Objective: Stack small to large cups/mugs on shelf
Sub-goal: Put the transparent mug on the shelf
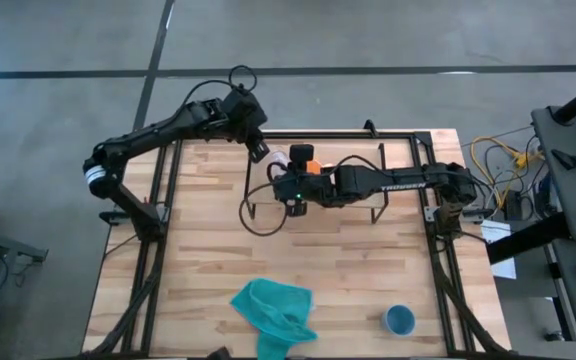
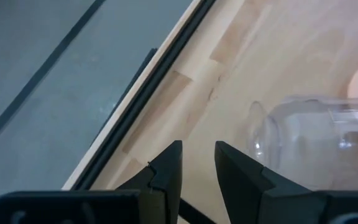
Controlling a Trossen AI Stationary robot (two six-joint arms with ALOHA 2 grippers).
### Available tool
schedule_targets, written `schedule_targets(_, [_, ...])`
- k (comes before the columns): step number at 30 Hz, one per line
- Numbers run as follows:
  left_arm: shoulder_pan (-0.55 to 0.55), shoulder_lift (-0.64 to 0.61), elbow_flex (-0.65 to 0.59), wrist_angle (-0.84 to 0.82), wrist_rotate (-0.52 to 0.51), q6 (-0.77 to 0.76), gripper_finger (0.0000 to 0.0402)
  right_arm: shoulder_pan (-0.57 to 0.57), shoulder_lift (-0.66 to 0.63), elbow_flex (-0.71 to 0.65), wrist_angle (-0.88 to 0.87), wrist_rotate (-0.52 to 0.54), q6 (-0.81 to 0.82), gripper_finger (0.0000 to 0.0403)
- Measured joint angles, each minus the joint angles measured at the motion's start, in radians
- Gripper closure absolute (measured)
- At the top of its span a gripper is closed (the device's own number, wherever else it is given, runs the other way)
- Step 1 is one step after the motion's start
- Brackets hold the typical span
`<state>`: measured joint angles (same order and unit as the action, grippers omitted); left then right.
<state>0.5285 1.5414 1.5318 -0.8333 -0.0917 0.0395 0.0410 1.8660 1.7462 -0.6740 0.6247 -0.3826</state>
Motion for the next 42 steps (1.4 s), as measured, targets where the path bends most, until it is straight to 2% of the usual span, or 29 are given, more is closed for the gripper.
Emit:
schedule_targets(14, [0.075,0.005,-0.001,0.022,0.063,0.002,0.0320,-0.003,0.000,-0.030,0.000,-0.005,0.008,0.0270])
schedule_targets(18, [0.086,0.005,-0.001,0.024,0.130,0.012,0.0320,-0.002,-0.002,-0.072,0.012,0.003,-0.003,0.0275])
schedule_targets(23, [0.103,0.037,-0.002,0.039,0.150,0.003,0.0320,0.002,0.003,-0.081,0.023,0.044,-0.086,0.0280])
schedule_targets(27, [0.116,0.081,-0.002,0.040,0.223,-0.007,0.0320,-0.003,-0.001,-0.070,0.032,0.047,-0.063,0.0277])
schedule_targets(42, [0.127,0.100,0.034,0.078,0.230,-0.007,0.0320,-0.018,0.001,-0.077,0.052,0.049,-0.064,0.0273])
